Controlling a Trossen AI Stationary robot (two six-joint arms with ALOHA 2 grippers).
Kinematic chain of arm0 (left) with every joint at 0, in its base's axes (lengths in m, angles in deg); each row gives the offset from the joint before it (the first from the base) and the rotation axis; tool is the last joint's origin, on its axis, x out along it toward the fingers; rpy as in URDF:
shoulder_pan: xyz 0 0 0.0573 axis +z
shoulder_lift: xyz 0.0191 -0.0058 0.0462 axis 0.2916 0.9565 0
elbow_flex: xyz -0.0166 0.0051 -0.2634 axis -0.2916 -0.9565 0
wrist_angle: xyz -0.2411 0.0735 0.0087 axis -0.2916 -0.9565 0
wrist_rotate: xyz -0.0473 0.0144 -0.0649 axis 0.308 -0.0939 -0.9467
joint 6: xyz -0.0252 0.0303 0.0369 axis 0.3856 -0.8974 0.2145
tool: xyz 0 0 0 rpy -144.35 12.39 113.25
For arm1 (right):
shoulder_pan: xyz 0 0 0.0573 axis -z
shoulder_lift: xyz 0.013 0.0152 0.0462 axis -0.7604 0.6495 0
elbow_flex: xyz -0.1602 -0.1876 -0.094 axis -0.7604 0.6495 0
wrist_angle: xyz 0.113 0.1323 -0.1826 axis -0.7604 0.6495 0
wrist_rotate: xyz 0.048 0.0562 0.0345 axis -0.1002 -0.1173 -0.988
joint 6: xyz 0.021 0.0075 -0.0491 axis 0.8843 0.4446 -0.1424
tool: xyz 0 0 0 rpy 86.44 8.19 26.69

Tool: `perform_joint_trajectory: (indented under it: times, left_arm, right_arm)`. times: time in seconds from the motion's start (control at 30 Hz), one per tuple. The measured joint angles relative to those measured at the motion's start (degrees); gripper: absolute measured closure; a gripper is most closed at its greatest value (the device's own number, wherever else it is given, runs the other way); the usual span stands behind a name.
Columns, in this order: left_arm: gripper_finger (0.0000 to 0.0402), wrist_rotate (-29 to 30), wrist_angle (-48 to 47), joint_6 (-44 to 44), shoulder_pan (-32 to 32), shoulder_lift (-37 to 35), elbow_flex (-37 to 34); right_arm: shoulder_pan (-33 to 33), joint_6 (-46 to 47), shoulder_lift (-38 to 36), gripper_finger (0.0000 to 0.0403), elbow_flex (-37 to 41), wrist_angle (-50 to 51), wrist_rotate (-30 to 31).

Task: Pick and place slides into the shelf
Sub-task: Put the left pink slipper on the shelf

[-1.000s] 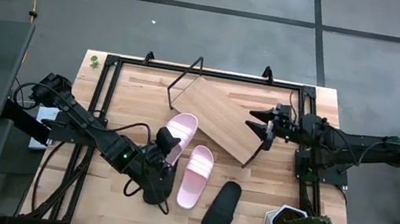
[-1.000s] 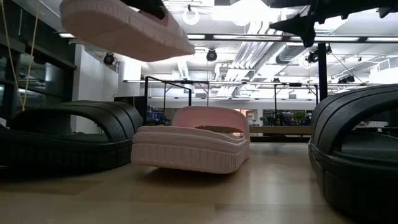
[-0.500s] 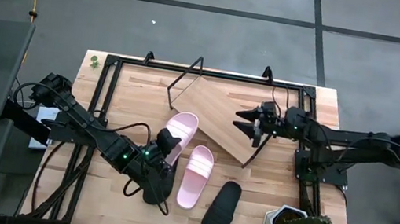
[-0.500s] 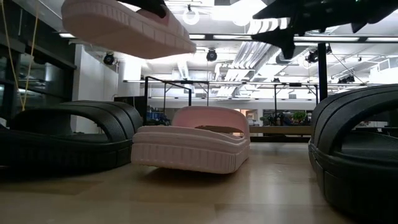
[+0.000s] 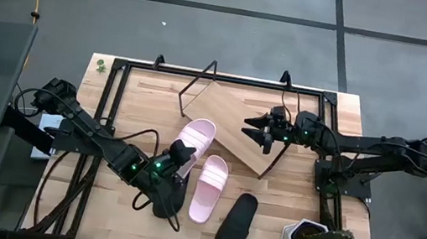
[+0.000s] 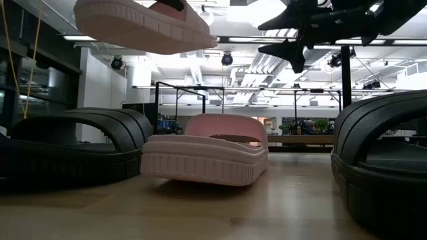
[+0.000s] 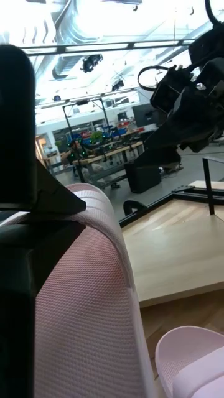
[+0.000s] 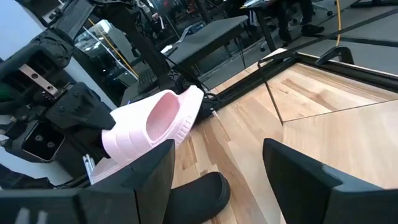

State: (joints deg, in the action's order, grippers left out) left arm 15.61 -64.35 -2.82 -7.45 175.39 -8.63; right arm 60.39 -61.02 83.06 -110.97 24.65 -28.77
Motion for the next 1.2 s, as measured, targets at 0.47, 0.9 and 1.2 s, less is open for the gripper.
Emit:
perform_joint_trajectory:
  times: [0.47,0.9,1.2]
  left_arm:
    - [0.0399,-0.38,1.57,-1.51,0.0,0.0,0.0]
    - [0.0399,-1.36,2.09,-1.05,2.42,0.02,0.0]
    - [0.04,-2.86,2.84,-1.01,4.42,0.02,-0.21]
  right_arm:
    - [-0.05,0.89,4.14,0.0169,-1.2,-3.74,-0.75]
    - [-3.17,-2.11,10.4,0.0169,-8.64,0.75,-1.3]
    - [-3.17,-3.83,10.18,0.0169,-9.35,2.13,1.02]
